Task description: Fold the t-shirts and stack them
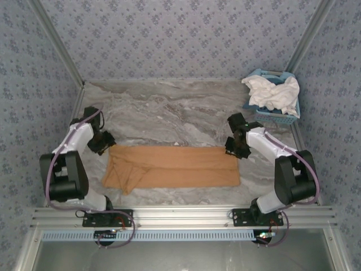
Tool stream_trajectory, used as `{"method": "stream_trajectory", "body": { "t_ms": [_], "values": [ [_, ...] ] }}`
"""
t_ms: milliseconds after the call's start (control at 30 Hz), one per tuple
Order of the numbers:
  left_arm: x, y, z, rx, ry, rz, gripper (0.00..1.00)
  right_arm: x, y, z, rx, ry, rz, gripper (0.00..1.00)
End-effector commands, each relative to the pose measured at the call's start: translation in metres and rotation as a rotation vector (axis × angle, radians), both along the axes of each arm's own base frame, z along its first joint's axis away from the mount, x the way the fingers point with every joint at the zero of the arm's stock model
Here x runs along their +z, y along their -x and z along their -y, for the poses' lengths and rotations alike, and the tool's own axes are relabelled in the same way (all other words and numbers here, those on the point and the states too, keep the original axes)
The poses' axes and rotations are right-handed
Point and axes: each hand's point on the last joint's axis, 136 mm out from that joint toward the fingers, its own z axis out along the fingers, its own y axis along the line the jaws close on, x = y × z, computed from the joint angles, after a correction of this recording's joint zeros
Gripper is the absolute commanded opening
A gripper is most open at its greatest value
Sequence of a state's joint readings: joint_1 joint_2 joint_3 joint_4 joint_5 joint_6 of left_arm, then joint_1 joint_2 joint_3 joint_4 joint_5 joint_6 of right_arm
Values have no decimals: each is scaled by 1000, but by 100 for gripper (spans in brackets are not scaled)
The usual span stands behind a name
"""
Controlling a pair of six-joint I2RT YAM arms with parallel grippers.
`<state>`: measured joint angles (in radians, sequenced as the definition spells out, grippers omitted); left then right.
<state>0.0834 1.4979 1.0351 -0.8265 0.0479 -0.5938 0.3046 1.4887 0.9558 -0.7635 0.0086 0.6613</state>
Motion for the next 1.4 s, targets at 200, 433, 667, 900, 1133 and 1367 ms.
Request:
{"method": "stream_trajectory", "body": {
  "t_ms": [200, 433, 667, 900, 1133, 1367],
  "values": [
    [-1, 8, 72, -23, 165, -38, 20, 1, -18, -41, 99, -31, 11, 27],
    [-34, 8, 92, -75, 178, -120, 20, -41, -8, -42, 20, -59, -154, 34],
    [-63, -3, 98, -111, 187, -168, 23, -58, -29, -16, -52, -71, -195, 43],
    [-57, -90, 108, -184, 177, -41, 29, -61, -106, -16, 15, -133, -160, 44],
    [2, -100, 115, -312, 151, 153, 46, 5, -162, -31, 161, -145, 82, 52],
    [-16, -59, 138, -486, 295, 154, 46, 58, -128, -89, 297, -274, 214, 55]
  ]
}}
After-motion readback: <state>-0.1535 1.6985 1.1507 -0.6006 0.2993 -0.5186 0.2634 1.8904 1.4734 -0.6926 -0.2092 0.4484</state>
